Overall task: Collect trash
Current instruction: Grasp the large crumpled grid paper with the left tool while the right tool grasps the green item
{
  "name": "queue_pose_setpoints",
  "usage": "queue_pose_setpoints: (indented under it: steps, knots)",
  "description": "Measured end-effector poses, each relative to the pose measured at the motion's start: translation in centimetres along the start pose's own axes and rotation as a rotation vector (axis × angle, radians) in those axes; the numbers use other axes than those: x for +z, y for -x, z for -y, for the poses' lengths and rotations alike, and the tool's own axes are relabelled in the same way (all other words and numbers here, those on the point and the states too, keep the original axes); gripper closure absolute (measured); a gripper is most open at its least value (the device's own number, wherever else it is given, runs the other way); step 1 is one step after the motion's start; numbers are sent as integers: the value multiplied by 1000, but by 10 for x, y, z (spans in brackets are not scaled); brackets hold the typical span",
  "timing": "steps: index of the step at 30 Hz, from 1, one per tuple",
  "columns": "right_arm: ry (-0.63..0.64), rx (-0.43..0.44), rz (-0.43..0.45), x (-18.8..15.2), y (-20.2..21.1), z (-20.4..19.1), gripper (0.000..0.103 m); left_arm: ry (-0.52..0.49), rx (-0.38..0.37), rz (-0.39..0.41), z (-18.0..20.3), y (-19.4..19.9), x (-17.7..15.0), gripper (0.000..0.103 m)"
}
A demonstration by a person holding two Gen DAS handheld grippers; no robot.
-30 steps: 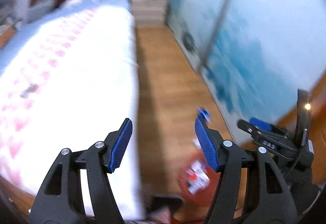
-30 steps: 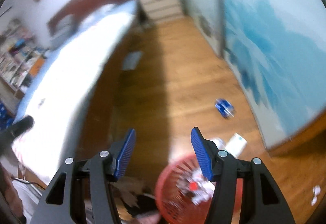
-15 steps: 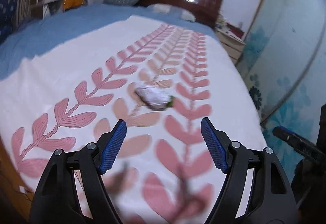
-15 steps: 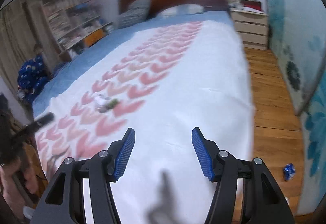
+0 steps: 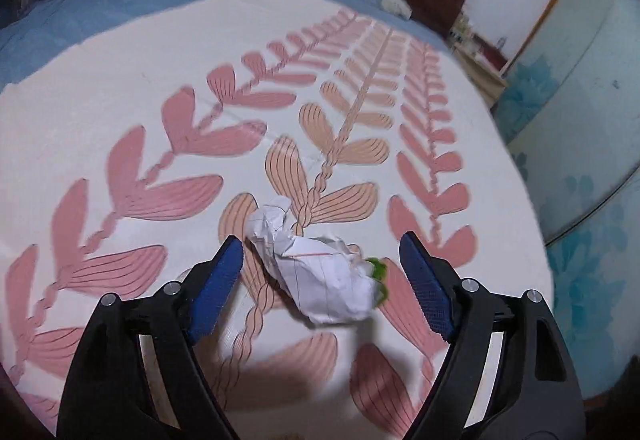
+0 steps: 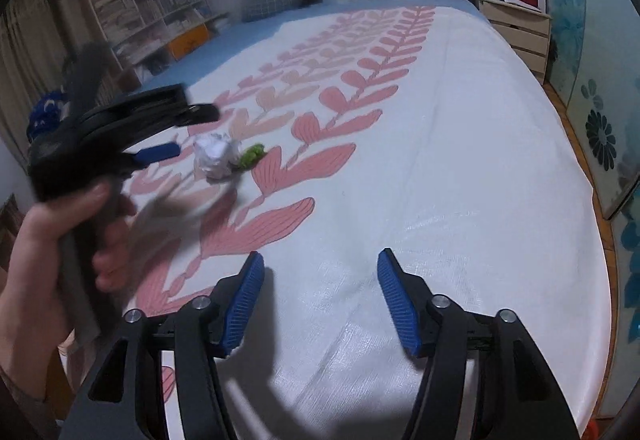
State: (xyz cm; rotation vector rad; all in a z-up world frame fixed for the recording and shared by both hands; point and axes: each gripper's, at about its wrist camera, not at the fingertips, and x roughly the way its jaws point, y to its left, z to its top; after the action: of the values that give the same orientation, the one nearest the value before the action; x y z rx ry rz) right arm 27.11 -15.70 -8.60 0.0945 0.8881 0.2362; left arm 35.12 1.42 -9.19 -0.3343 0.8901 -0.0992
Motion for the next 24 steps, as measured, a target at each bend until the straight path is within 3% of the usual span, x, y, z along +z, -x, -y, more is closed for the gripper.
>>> queue_pose_setpoints:
  steps: [3,6,10,16,20,24]
  knots:
    - [51,-25,-7,0,-5,-9,27,49,25,-65,-11,-21,-1,25]
    - [60,-26,-10,0,-6,-9,25,68,-4,-63,-18,-18,-1,47]
    - [57,-21,-6,0,-6,-8,25,67,-15,-65,-25,-11,-3,57]
    - [54,-3,14,6,-2,-7,27,86,13,-27,-38,8,0,58]
    - [102,14,65,39,-7,-19,30,82,31,14,-51,30,-2,58]
    - [160,31,50,80,-43,-45,33,91,59,36,-70,47,-4,58]
